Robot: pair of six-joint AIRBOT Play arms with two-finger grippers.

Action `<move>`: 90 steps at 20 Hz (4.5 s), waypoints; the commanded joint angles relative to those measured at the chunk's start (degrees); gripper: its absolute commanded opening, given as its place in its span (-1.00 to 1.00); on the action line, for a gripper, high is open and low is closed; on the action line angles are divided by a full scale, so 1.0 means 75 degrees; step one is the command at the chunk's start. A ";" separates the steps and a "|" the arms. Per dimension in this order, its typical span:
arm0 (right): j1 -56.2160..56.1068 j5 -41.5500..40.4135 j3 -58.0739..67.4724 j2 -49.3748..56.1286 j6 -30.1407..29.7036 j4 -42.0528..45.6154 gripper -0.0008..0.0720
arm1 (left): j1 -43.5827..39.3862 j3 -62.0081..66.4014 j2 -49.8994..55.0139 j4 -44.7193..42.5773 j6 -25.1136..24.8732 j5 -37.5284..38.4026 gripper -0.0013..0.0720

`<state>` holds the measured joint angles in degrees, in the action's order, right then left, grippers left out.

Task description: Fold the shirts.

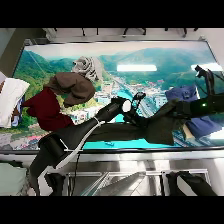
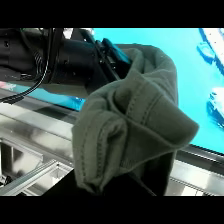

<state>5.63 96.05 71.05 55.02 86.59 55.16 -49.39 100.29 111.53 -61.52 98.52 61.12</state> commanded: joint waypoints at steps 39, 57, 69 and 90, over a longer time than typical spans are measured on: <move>-0.6076 -0.4336 0.1428 0.5703 0.0152 -0.3197 -0.89 | 0.8192 -0.6178 -0.7560 -0.1189 -0.1958 0.2261 -0.92; -0.2559 -0.2684 -0.0111 0.3911 -0.0918 -0.1480 0.95 | 0.8192 -0.6181 -0.7565 -0.1174 -0.1961 0.2442 -0.92; -0.2090 -0.4179 -0.2410 0.5240 -0.2664 -0.3722 0.95 | 0.8192 -0.6178 -0.7565 0.0009 -0.1950 0.2495 -0.92; 0.0688 -0.4004 -0.3200 -0.0251 -0.1457 -0.3520 -0.89 | 0.8192 -0.6178 -0.7565 0.0017 -0.2084 0.2323 -0.92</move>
<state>4.38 67.24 48.14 64.71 71.00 27.79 12.01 53.95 54.76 -61.43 83.88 79.07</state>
